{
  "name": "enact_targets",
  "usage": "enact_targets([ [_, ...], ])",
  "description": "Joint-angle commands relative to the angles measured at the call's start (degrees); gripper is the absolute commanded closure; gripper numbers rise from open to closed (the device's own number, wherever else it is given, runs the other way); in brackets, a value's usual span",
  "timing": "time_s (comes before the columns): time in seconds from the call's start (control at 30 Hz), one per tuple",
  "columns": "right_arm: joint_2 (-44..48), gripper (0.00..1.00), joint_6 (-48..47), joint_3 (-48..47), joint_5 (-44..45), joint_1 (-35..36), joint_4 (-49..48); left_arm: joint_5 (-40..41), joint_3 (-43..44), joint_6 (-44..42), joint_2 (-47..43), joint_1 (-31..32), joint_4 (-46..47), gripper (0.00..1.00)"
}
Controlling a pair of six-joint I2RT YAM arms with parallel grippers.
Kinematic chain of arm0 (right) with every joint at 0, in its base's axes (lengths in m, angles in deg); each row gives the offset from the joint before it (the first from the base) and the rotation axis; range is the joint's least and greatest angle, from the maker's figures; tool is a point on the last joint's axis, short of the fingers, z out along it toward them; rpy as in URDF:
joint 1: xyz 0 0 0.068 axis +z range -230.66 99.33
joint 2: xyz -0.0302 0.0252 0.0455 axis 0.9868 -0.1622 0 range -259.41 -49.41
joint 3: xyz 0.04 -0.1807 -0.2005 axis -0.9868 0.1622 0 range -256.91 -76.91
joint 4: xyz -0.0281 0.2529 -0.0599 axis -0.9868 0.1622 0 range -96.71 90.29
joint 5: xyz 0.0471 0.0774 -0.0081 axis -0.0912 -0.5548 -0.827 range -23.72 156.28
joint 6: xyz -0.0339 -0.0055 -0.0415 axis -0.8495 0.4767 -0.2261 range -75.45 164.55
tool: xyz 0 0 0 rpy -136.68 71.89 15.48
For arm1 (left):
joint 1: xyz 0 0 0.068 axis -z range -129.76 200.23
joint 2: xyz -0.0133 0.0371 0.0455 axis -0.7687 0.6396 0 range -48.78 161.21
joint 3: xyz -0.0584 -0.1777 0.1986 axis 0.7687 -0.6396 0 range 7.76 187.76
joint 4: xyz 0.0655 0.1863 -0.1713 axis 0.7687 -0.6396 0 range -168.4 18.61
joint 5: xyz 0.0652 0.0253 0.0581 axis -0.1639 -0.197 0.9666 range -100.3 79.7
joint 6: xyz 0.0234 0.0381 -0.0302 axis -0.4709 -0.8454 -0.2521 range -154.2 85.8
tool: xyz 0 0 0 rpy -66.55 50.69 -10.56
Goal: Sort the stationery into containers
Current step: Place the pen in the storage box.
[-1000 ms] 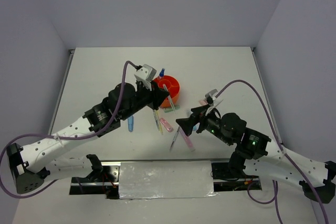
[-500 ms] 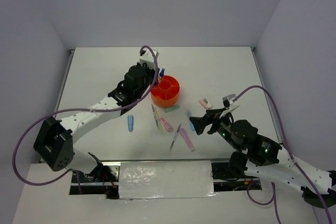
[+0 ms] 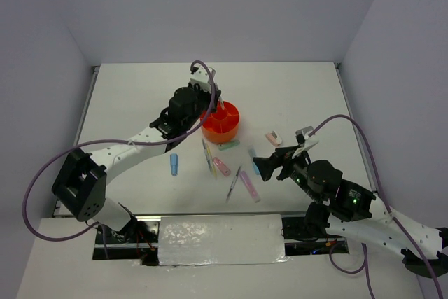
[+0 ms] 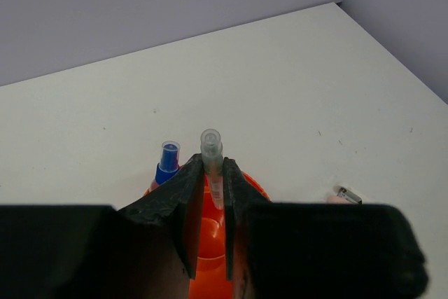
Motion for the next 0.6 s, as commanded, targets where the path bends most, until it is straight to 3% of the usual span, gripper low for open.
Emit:
enact_targets([
  [0.0, 0.24, 0.00, -0.42, 0.23, 0.75, 0.20, -0.58, -2.07, -1.53, 1.31, 0.75, -0.05, 5.30, 0.71],
  [0.17, -1.51, 0.00, -0.07, -0.47, 0.31, 0.29, -0.49, -2.25, -2.59, 1.57, 0.49, -0.05, 4.51, 0.58],
  [0.3, -3.44, 0.00, 0.98, -1.08, 0.83, 0.29, -0.58, -2.08, -2.68, 2.01, -0.83, -0.05, 2.50, 0.30],
  [0.4, -5.55, 0.00, 1.43, -1.26, 0.84, 0.29, -0.75, -1.99, -3.47, 1.66, -3.29, -0.14, 1.87, 0.27],
  [0.5, -7.14, 0.00, 1.69, -1.26, 0.22, 0.29, -1.80, -1.02, -3.03, 0.96, -4.52, -0.05, 0.83, 0.11],
  [0.57, -7.67, 0.00, 1.78, -1.26, -0.39, 0.29, -2.51, -0.32, -1.54, 1.39, -4.61, -0.05, -1.45, 0.06],
])
